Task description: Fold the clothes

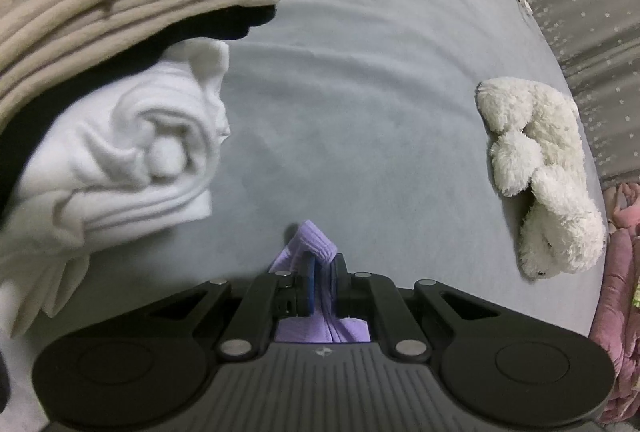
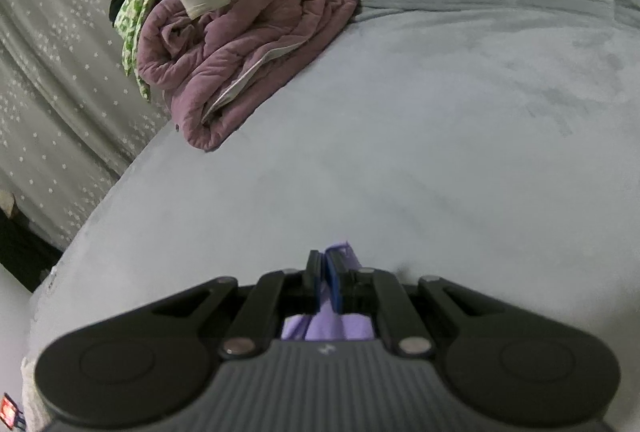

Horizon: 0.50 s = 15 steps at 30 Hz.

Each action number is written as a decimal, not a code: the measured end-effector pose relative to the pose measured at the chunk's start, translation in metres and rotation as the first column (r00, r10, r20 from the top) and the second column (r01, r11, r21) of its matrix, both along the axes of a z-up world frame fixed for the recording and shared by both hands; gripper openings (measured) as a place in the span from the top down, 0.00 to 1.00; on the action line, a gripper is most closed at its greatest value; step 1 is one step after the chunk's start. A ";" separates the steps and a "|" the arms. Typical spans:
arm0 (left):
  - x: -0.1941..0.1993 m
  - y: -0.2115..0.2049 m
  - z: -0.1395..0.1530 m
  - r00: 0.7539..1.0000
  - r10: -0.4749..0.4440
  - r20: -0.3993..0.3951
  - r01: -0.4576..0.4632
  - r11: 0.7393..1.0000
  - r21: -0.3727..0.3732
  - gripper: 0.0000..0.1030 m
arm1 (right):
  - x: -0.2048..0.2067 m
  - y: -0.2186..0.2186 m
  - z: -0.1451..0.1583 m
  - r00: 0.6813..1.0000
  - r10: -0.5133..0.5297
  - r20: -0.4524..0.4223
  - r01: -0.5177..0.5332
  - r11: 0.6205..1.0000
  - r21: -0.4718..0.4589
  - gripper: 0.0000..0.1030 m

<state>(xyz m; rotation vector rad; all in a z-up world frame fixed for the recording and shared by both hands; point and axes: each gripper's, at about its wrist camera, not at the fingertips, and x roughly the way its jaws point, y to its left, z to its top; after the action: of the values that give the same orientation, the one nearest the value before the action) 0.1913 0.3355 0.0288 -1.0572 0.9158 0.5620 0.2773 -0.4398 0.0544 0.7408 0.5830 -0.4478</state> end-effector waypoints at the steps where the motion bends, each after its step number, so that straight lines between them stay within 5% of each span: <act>1: 0.001 0.000 -0.001 1.000 -0.001 0.001 0.001 1.000 0.000 0.94 | 0.003 0.001 0.000 1.000 0.001 -0.004 -0.001 1.000 -0.007 0.95; 6: 0.003 0.000 -0.001 0.999 -0.042 0.022 0.042 0.999 0.009 0.88 | 0.019 0.014 -0.008 0.999 0.029 -0.045 -0.032 0.997 -0.071 0.95; 9: 0.003 -0.002 0.004 0.996 -0.076 0.049 0.076 0.997 0.011 0.71 | 0.021 0.021 -0.010 0.999 0.037 -0.035 -0.040 0.996 -0.084 0.95; 11: 0.000 -0.001 0.010 0.993 -0.098 0.068 0.097 0.995 0.018 0.47 | 0.021 0.024 -0.010 0.999 0.036 -0.038 -0.039 0.995 -0.092 0.95; 15: -0.016 0.005 0.025 0.993 -0.085 0.082 0.082 0.996 0.040 0.38 | 0.013 0.030 -0.007 0.998 0.036 -0.053 -0.043 0.990 -0.132 0.90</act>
<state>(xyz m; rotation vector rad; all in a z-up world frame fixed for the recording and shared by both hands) 0.1754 0.3408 0.0541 -0.9978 0.8697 0.4600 0.2904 -0.4103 0.0471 0.5912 0.6085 -0.4653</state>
